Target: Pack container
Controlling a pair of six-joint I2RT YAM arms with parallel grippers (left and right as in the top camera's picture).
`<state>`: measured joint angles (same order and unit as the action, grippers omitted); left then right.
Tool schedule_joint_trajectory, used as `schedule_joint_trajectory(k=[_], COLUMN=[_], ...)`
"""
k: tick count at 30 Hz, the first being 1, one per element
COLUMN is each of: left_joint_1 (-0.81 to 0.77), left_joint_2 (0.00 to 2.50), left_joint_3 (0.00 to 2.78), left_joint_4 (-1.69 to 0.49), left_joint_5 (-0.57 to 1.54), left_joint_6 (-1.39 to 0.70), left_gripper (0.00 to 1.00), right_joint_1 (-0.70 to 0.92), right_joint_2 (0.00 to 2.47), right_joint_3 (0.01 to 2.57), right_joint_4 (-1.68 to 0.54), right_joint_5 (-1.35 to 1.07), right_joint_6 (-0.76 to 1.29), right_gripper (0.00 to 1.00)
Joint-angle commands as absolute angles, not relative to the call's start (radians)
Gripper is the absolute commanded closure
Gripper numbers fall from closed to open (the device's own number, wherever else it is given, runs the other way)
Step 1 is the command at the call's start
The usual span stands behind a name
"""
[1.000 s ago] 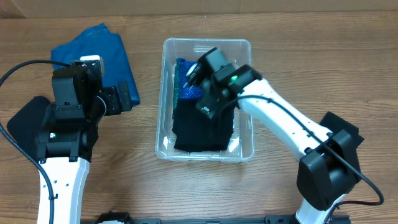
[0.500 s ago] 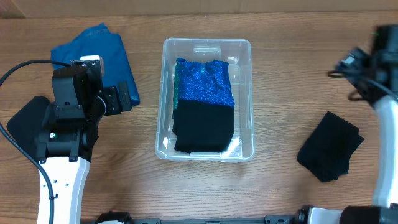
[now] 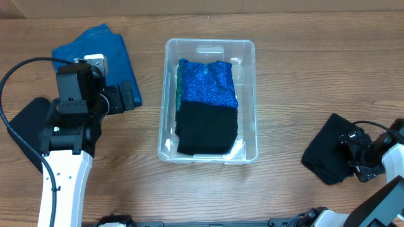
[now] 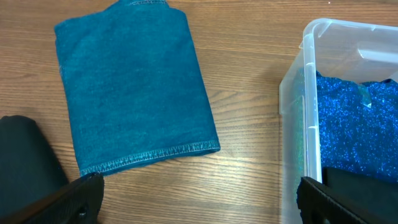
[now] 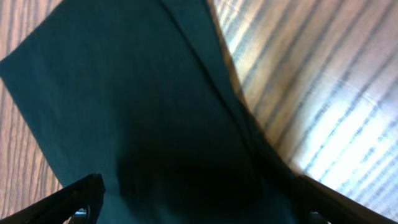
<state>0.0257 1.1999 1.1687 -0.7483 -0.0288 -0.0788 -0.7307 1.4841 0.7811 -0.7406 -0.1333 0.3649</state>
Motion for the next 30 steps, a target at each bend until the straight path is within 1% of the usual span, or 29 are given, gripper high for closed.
schedule_joint_trajectory(k=[1,8,9,10,11,13,14,18,19,21,23,26,27,30], left_joint_1=[0.019,0.019,0.019,0.019,0.019,0.019,0.019,0.019,0.019,0.019,0.019,0.019,0.019,0.019], left_joint_2=[1.205,1.205,1.205,1.205,1.205,1.205,1.205,1.205,1.205,1.205,1.205,1.205,1.205,1.205], left_joint_3=[1.194,1.194,1.194,1.194,1.194,1.194,1.194,1.194,1.194,1.194,1.194,1.194,1.194,1.194], left_joint_4=[-0.748,-0.76,-0.763,-0.762,-0.762,-0.762,-0.762,-0.762,-0.762,-0.761,-0.76,-0.76,-0.76,-0.759], left_joint_5=[-0.017,-0.017,-0.017,-0.017,-0.017,-0.013,-0.007,-0.007,-0.007,-0.007,-0.008,-0.007,-0.007,-0.008], left_joint_6=[-0.09,-0.09,-0.09,-0.09,-0.091,-0.09,-0.09,-0.09,-0.09,-0.09,-0.09,-0.09,-0.09,-0.09], left_gripper=[0.0,0.0,0.0,0.0,0.0,0.0,0.0,0.0,0.0,0.0,0.0,0.0,0.0,0.0], right_joint_1=[-0.729,-0.728,-0.727,-0.727,-0.727,-0.727,-0.727,-0.707,-0.669,-0.553,-0.4,-0.113,0.05,0.307], right_joint_2=[1.505,1.579,1.58,1.58,1.58,1.58,1.579,1.553,1.524,1.478,1.454,1.449,1.449,1.46], right_joint_3=[0.737,0.72,0.72,0.72,0.72,0.72,0.723,0.833,0.914,1.078,1.236,1.444,1.49,1.493], right_joint_4=[-0.694,-0.638,-0.63,-0.628,-0.628,-0.608,-0.593,-0.582,-0.597,-0.685,-0.774,-0.859,-0.87,-0.891], right_joint_5=[-0.167,-0.167,-0.193,-0.272,-0.327,-0.397,-0.437,-0.71,-0.778,-0.786,-0.727,-0.593,-0.522,-0.405], right_joint_6=[0.339,0.336,0.315,0.269,0.253,0.254,0.254,0.165,0.133,0.059,-0.029,-0.16,-0.247,-0.39], right_gripper=[0.0,0.01,0.09,0.39,0.63,0.92,0.96,0.96,0.96,0.96,0.96,0.96,0.96,0.96])
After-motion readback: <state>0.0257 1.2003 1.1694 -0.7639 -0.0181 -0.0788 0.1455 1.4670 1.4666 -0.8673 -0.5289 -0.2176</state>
